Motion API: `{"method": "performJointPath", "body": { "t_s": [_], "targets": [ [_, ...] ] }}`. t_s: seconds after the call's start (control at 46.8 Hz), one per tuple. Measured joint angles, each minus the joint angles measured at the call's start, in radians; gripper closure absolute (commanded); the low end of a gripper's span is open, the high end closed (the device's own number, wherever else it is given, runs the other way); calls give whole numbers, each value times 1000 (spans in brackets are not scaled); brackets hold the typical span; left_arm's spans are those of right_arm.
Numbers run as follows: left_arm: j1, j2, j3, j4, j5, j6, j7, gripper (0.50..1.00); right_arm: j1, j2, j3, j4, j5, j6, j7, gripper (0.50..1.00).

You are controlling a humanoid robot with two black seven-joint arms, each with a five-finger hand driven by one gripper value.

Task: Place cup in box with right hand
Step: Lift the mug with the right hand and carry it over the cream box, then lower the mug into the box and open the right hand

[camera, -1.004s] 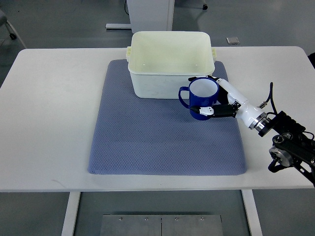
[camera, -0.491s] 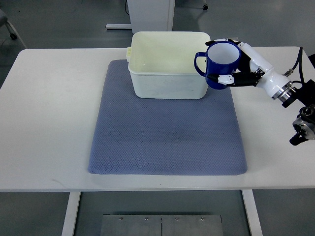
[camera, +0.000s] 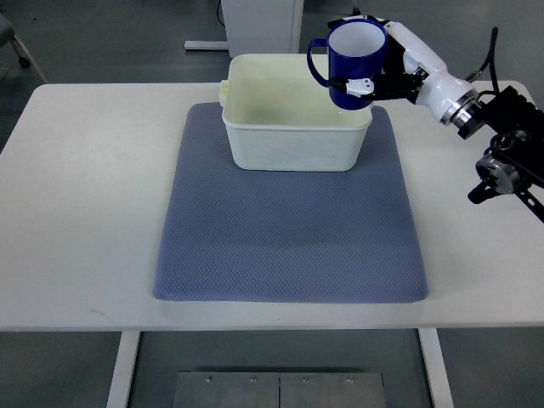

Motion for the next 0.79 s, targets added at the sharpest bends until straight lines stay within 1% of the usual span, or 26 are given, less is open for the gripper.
{"method": "performJointPath", "body": {
  "t_s": [0.235,0.363,0.598,0.79],
  "targets": [
    [0,0,1,0,0,0,0,500,44,125,-9,-154,-1,-36,-31,1000],
    [0,0,1,0,0,0,0,500,52,178,-11,-220,-1,-63,-53,1000],
    [0,0,0,0,0,0,-1,500,53,246,-11,-304,-1,-114,-84,1000],
    [0,0,0,0,0,0,0,500,48,300,-11,-350,-1,-181,-111,1000]
  ]
}}
